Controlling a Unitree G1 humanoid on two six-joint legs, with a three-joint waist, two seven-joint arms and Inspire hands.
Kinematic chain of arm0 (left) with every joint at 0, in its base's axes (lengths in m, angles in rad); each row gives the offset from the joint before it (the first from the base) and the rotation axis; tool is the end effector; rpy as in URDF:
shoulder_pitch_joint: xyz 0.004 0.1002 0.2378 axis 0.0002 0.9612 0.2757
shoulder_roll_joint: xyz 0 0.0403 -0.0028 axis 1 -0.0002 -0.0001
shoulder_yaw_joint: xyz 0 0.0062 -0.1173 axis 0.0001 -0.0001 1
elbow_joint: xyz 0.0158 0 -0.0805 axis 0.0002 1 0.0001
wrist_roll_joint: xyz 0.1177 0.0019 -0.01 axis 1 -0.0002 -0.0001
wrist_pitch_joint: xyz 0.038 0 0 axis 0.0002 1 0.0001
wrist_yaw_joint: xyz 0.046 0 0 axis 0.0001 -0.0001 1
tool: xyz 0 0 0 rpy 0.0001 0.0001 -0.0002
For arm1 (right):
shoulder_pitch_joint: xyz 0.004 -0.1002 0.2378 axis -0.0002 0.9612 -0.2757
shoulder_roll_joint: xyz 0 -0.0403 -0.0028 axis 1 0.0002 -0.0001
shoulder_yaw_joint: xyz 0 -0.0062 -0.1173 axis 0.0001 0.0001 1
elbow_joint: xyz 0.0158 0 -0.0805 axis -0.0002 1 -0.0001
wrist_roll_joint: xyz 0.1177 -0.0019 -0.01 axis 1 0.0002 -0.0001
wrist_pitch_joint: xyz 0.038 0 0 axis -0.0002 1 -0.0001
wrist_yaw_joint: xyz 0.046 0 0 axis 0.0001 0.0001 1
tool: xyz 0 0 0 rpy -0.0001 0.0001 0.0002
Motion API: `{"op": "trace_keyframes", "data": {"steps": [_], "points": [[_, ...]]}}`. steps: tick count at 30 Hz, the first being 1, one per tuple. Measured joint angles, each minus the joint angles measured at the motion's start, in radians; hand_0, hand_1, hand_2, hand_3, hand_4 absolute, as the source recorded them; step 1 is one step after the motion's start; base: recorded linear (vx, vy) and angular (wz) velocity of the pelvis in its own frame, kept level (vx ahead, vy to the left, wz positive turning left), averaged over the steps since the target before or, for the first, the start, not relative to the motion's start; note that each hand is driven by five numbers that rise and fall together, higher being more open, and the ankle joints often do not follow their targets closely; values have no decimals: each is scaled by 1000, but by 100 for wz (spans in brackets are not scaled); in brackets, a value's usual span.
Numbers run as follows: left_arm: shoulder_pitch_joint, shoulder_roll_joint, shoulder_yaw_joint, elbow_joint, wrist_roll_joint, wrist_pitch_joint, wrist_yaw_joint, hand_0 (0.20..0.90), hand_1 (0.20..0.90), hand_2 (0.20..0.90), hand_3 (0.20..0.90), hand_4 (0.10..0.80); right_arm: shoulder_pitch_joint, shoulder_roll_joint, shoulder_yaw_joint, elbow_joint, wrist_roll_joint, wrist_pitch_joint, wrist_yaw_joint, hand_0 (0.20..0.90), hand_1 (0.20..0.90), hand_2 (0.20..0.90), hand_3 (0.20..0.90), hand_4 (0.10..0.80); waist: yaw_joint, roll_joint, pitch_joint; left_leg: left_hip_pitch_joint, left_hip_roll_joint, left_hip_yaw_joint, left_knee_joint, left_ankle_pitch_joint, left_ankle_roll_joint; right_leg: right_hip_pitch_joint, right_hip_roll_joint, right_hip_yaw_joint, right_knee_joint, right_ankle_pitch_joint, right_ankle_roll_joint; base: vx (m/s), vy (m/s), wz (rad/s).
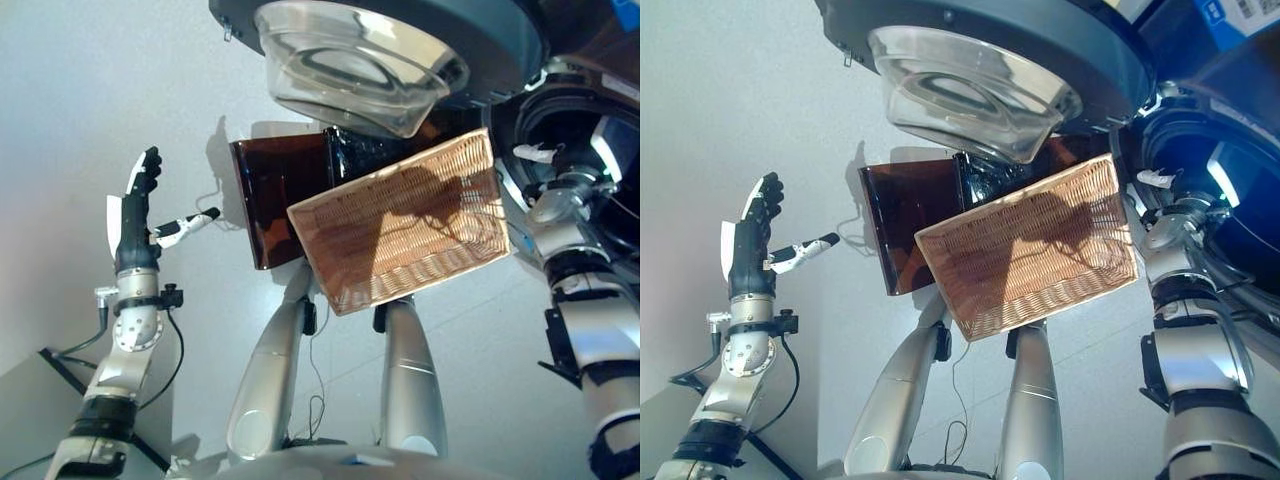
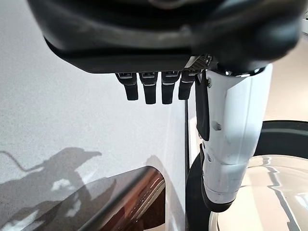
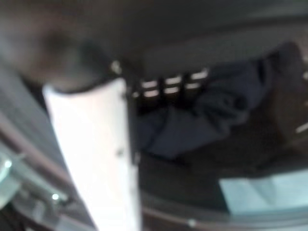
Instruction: Pick up the clothes and place them into the washing machine
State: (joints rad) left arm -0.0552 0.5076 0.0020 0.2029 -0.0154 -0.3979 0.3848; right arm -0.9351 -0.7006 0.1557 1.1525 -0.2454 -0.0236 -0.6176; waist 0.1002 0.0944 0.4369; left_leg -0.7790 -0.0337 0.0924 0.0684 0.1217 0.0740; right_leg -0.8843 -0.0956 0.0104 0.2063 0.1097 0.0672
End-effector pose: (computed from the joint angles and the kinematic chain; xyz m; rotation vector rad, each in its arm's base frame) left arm 0.2281 0.2567 0.0498 0.4370 -0.3390 0.3299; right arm 0.3531 -0.3236 0.1487 -0.9216 -0.0492 -0.8629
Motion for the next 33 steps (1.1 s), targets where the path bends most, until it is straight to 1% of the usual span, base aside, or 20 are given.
{"op": "trace_keyframes", "data": {"steps": [1,2,3,4,5,7,8,9,12,21,27,33], "points": [[0,2,1,-2,0,0,0,900,900,900,900,800,-1,0,0,0,0,0,0,900,900,900,900,800,0,1,2,0,0,0,0,0,0,0,0,0,0,0,0,0,0,0],[0,4,5,-4,0,0,0,900,900,900,900,800,-2,0,0,1,0,0,-1,771,771,771,771,708,0,1,2,0,0,0,0,1,0,-2,0,0,1,0,0,0,0,0],[0,4,12,-8,-2,0,0,900,900,900,900,800,-2,0,0,2,1,0,-1,595,595,595,595,582,0,1,2,0,0,1,0,1,0,-2,0,0,2,-1,-1,0,0,0],[0,4,22,-11,-2,-1,0,900,900,900,900,800,-2,0,0,2,1,0,-1,494,494,494,494,510,1,1,2,0,1,0,-1,1,-1,-2,1,0,2,-1,-1,-12,10,-3],[0,7,30,-13,-4,-2,1,900,900,900,900,800,-4,-2,0,2,4,0,-1,444,444,444,444,475,0,1,2,0,1,1,-1,1,-1,-3,1,1,2,-1,-1,0,0,0],[0,17,32,-19,-19,-2,2,900,900,900,900,800,-10,-6,-1,3,21,1,-1,406,406,406,406,447,0,1,3,-2,1,4,-1,1,-1,-8,0,3,6,-2,-1,-4,4,-2],[1,21,36,-23,-22,-2,2,900,900,900,900,800,-17,-8,-1,4,21,1,-8,230,230,230,230,322,0,1,3,-8,0,6,0,1,-1,-16,0,4,12,-3,-1,0,0,0],[1,21,41,-32,-25,-2,2,900,900,900,900,800,-21,-15,-2,4,27,1,-20,200,200,200,200,300,0,1,3,-15,0,6,0,3,-1,-25,0,4,16,-3,-1,0,0,0],[0,20,43,-45,-32,-2,2,900,900,900,900,800,-25,-26,-2,4,29,1,-19,200,200,200,200,300,-1,2,3,-24,1,6,0,5,-2,-36,1,4,18,-3,-2,0,0,0],[0,21,65,-47,-34,-2,2,900,900,900,900,800,-26,-26,-2,5,28,1,-19,200,200,200,200,300,1,2,3,-23,1,6,14,5,-2,-36,0,4,35,-7,-5,0,0,0],[1,20,66,-47,-34,-2,2,900,900,900,900,800,-20,-26,-2,6,27,1,-19,200,200,200,200,300,0,2,3,-23,1,6,20,8,-6,-40,-1,4,52,-8,-6,0,0,0],[0,19,66,-47,-34,-2,2,900,900,900,900,800,-2,-26,-3,49,19,2,-16,200,200,200,200,300,0,2,3,-24,1,6,20,9,-6,-41,-1,4,52,-8,-6,0,0,0]]}}
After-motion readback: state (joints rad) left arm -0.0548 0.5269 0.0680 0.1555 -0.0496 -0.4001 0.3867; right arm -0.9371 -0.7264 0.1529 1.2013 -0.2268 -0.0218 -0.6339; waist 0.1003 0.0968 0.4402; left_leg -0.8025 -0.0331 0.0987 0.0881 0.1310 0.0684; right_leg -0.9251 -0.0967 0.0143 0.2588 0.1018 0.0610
